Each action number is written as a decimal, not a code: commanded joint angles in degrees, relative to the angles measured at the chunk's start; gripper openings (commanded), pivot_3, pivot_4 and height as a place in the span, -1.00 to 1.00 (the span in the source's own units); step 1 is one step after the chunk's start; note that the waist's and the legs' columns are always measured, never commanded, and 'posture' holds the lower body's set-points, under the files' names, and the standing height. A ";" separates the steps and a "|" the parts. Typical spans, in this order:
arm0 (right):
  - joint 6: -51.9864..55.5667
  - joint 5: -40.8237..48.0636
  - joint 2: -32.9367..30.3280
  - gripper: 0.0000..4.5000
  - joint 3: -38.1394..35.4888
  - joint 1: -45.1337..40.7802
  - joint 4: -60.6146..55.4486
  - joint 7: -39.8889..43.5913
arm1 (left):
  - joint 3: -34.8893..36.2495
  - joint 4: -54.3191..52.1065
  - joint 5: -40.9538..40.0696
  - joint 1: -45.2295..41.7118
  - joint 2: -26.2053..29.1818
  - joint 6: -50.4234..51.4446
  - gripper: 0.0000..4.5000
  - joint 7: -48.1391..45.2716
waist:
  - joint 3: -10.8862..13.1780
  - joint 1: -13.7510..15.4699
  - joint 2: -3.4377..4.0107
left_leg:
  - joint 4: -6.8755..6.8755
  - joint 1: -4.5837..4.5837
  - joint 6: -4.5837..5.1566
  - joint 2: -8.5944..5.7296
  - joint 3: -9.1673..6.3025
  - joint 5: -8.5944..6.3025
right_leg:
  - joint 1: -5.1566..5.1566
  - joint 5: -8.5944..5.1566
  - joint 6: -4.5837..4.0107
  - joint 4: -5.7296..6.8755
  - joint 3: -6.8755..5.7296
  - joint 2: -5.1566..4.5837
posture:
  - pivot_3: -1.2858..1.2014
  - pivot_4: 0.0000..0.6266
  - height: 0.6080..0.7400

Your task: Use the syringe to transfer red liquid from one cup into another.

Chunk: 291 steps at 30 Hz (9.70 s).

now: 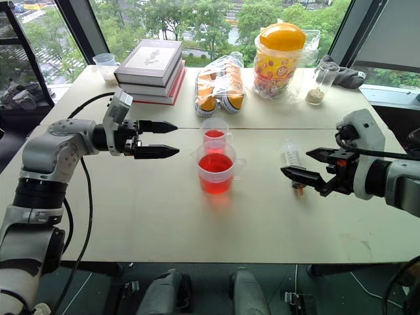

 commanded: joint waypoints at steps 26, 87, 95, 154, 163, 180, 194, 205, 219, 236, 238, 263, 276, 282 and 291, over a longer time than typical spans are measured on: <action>-12.86 -34.66 13.53 0.96 44.38 -39.27 70.41 -0.84 | 0.77 -4.19 -0.62 2.25 -3.40 -3.72 1.00 3.73 | 0.00 -0.17 0.02 | -0.06 -0.14 0.02 0.00 0.16 -0.01 | -0.23 0.02 0.02 0.00 0.04 0.01 | 0.03 -0.52 1.00; -84.42 -41.36 51.16 -0.38 34.84 4.03 21.59 3.42 | 0.71 -2.13 -3.18 -4.77 -5.84 -1.82 1.00 2.48 | -0.01 -0.18 0.02 | -0.01 0.02 -0.09 0.00 0.03 0.05 | -0.02 0.02 0.03 0.14 -0.06 0.04 | 0.03 -0.52 1.00; -86.22 -42.87 50.42 -0.38 37.02 5.61 22.47 3.57 | -0.25 -1.88 -4.53 -7.48 -7.88 -1.02 1.00 1.53 | -0.01 -0.20 0.02 | -0.01 0.33 -0.11 0.01 0.02 0.06 | 0.29 0.02 0.02 0.13 -0.06 0.05 | 0.03 -0.52 1.00; -82.84 -41.43 47.18 -0.38 40.77 6.48 21.55 5.96 | 2.24 7.45 -3.87 -17.96 -12.20 -4.48 -0.98 4.36 | 0.00 -0.31 -0.01 | -0.11 0.85 -0.10 0.01 0.02 0.05 | 0.76 -0.09 -0.15 0.02 -0.02 0.06 | 0.03 -0.52 1.00; -82.57 -41.34 47.02 -0.38 40.86 6.87 21.17 5.80 | 2.55 8.59 -3.92 -18.82 -12.01 -5.53 -0.98 4.58 | 0.00 -0.31 -0.01 | -0.11 0.85 -0.10 0.01 0.02 0.05 | 0.76 -0.09 -0.15 0.02 -0.02 0.05 | 0.03 -0.52 1.00; -79.17 -38.52 48.14 -0.38 38.86 3.71 17.63 3.33 | 0.84 6.97 -5.19 -14.46 -11.81 -1.92 -0.18 4.11 | 0.01 -0.36 -0.01 | -0.13 0.85 -0.10 0.01 0.02 0.05 | 0.74 -0.09 -0.16 0.03 -0.02 0.06 | 0.03 -0.52 1.00; -71.01 -33.50 47.53 -0.38 36.23 -0.01 11.92 0.50 | 2.74 3.62 -5.56 -8.69 -5.75 1.06 0.65 4.62 | 0.01 -0.24 -0.01 | -0.18 0.81 -0.09 0.02 0.03 0.05 | 0.70 -0.10 -0.17 -0.01 -0.03 0.03 | 0.03 -0.52 1.00; -61.19 -26.38 44.58 -0.38 28.78 -12.70 14.38 -3.10 | 4.87 1.61 -4.93 -4.82 -2.14 0.74 0.65 8.14 | 0.02 -0.28 0.00 | -0.18 0.78 -0.09 0.02 0.07 0.05 | 0.65 -0.10 -0.17 0.00 -0.02 0.02 | 0.03 -0.52 1.00; -81.00 -34.57 45.84 -0.38 26.23 -34.46 59.42 5.31 | 5.92 -1.17 -5.05 -3.32 -1.51 -0.65 0.65 10.63 | 0.03 -0.37 0.01 | -0.30 0.73 -0.05 0.03 0.17 0.02 | 0.56 0.00 -0.01 -0.06 -0.01 0.02 | 0.03 -0.52 1.00; -90.57 -38.25 48.49 -0.38 25.51 -35.07 70.15 8.17 | 2.75 22.98 2.12 -25.15 -10.77 -14.74 0.65 7.35 | 0.05 -0.38 0.04 | -0.35 0.62 -0.06 0.02 0.24 0.03 | 0.46 0.01 0.02 -0.11 0.00 0.02 | 0.03 -0.52 1.00; -90.71 -38.71 48.61 -0.38 25.92 -34.70 69.52 8.38 | 2.45 27.88 3.41 -28.62 -12.65 -17.05 0.65 6.50 | 0.05 -0.39 0.04 | -0.37 0.61 -0.06 0.03 0.24 0.03 | 0.44 0.01 0.02 -0.11 0.00 0.03 | 0.03 -0.52 1.00; -91.98 -41.54 49.18 -0.38 27.87 -33.58 67.09 10.81 | 5.94 57.83 12.73 -42.64 -20.48 -30.91 0.03 4.92 | 0.07 -1.79 0.04 | -0.37 0.47 -0.06 0.02 0.22 0.02 | 0.32 0.00 0.05 -0.13 0.00 0.03 | 0.03 -0.52 1.00; -91.12 -41.51 48.70 -0.38 27.81 -34.44 64.73 11.27 | 6.57 58.59 15.79 -40.96 -20.51 -32.12 -0.98 4.83 | 0.07 -1.74 0.04 | -0.37 0.45 -0.06 0.02 0.23 0.02 | 0.31 0.00 0.06 -0.12 0.00 0.02 | 0.03 -0.52 1.00; -88.47 -40.64 48.25 -0.38 27.23 -35.51 61.29 10.79 | 6.17 58.05 16.76 -39.12 -19.94 -32.24 -0.98 4.04 | 0.07 -1.80 0.04 | -0.37 0.45 -0.06 0.02 0.23 0.02 | 0.30 0.00 0.06 -0.11 0.00 0.03 | 0.03 -0.52 1.00; -85.07 -39.34 48.82 -0.38 26.36 -37.37 57.88 10.02 | 5.15 56.78 17.54 -37.10 -19.31 -31.68 -0.98 2.81 | 0.07 -1.74 0.04 | -0.36 0.45 -0.06 0.02 0.23 0.03 | 0.30 0.00 0.06 -0.10 0.00 0.02 | 0.03 -0.52 1.00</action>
